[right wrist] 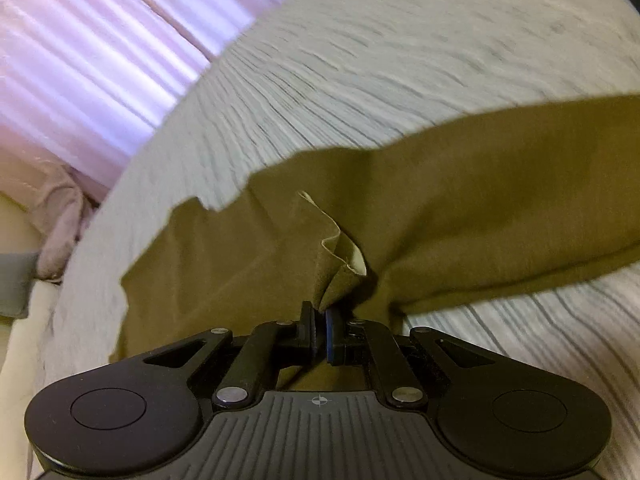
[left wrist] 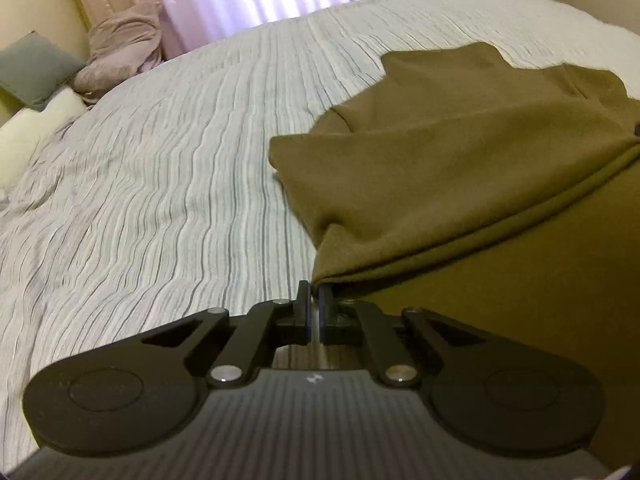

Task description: Fold clothes

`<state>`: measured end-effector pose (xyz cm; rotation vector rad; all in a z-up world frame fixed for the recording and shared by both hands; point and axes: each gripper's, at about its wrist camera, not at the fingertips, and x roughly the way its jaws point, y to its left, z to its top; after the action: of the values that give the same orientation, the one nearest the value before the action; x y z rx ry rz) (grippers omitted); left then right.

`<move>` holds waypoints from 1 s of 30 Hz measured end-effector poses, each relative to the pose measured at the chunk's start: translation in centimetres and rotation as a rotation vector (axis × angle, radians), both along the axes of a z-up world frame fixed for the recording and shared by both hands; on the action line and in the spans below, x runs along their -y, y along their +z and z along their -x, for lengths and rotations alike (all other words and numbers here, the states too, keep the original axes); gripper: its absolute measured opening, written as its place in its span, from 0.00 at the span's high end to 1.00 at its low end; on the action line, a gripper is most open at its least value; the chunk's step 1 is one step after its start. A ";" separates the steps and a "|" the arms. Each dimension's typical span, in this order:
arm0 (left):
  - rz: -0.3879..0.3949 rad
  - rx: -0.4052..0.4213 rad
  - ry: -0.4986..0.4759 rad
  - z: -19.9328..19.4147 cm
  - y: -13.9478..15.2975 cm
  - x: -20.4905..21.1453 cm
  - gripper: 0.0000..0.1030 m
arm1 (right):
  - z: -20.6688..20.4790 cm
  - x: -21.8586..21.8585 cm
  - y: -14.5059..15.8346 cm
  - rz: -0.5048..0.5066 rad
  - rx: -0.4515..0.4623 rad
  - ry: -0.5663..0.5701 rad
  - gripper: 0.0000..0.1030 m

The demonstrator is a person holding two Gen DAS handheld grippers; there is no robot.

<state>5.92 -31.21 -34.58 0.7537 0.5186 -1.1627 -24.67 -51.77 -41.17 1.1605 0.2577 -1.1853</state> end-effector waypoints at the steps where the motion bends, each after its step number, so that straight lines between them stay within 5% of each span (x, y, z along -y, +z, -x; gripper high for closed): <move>1: -0.023 0.014 -0.006 0.0 -0.2 0.2 0.99 | -0.1 0.1 -0.4 -0.021 -0.015 0.006 0.97; 4: -0.066 -0.015 0.036 -0.7 -0.2 -0.1 1.00 | -0.1 0.8 -0.5 -0.066 -0.012 0.019 0.96; 6: -0.064 -0.057 0.071 -1.3 0.8 -0.4 1.00 | -0.1 1.1 0.0 -0.080 -0.015 0.030 0.80; 7: -0.054 -0.079 0.089 -1.6 1.5 -0.6 1.00 | 0.1 0.9 0.6 -0.067 -0.033 0.041 0.64; 14: 0.122 -0.227 0.110 -2.2 6.8 0.4 0.99 | 0.0 -1.0 4.8 0.098 -0.209 -0.018 0.62; 17: 0.125 -0.296 0.067 -2.1 5.6 3.2 0.95 | -0.2 0.4 3.8 0.104 -0.161 0.029 0.62; 20: 0.014 -0.365 0.114 -3.0 2.1 5.8 0.93 | 1.2 1.4 1.0 -0.057 -0.150 0.003 0.62; 21: 0.021 -0.384 0.139 -3.1 2.3 5.7 0.94 | 2.5 0.7 0.9 -0.069 -0.085 -0.031 0.62; 30: 0.072 -0.554 0.231 -2.7 6.0 2.2 0.92 | 20.7 -9.7 0.7 -0.123 0.218 -0.556 0.62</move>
<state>8.59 -33.45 -28.55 0.2890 0.9911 -1.1612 -45.34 -42.10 -40.51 1.5137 -0.1750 -1.5209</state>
